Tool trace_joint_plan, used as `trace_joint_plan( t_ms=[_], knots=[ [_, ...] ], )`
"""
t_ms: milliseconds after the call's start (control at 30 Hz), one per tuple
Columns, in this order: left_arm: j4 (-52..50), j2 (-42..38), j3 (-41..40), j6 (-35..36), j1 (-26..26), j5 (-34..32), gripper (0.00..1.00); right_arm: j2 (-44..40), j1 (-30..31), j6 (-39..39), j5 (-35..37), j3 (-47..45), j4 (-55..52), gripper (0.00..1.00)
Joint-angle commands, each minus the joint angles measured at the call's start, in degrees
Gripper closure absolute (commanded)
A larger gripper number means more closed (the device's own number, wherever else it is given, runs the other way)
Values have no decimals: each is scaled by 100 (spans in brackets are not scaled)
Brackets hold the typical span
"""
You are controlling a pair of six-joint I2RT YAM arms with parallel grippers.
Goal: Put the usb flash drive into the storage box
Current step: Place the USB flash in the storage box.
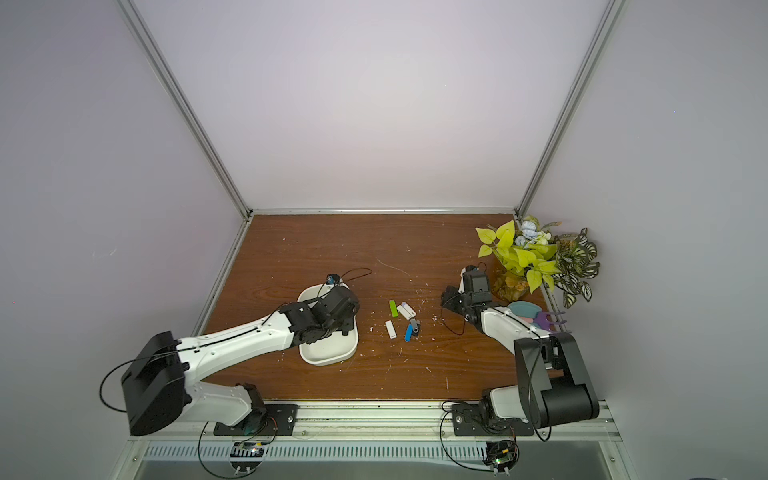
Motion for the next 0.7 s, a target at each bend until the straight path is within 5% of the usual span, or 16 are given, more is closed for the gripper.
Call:
trace_joint_plan(
  t_ms=[0, 333, 667],
  knots=[
    [-571, -529, 134, 378, 66, -396, 55, -440, 305, -281, -78, 349, -796, 42],
    [-1141, -1647, -70, 1002, 178, -521, 50, -850, 1959, 345, 474, 174, -1575, 38],
    [-1159, -1997, -413, 1240, 211, -476, 49, -353, 2599, 638, 832, 250, -1718, 38]
  ],
)
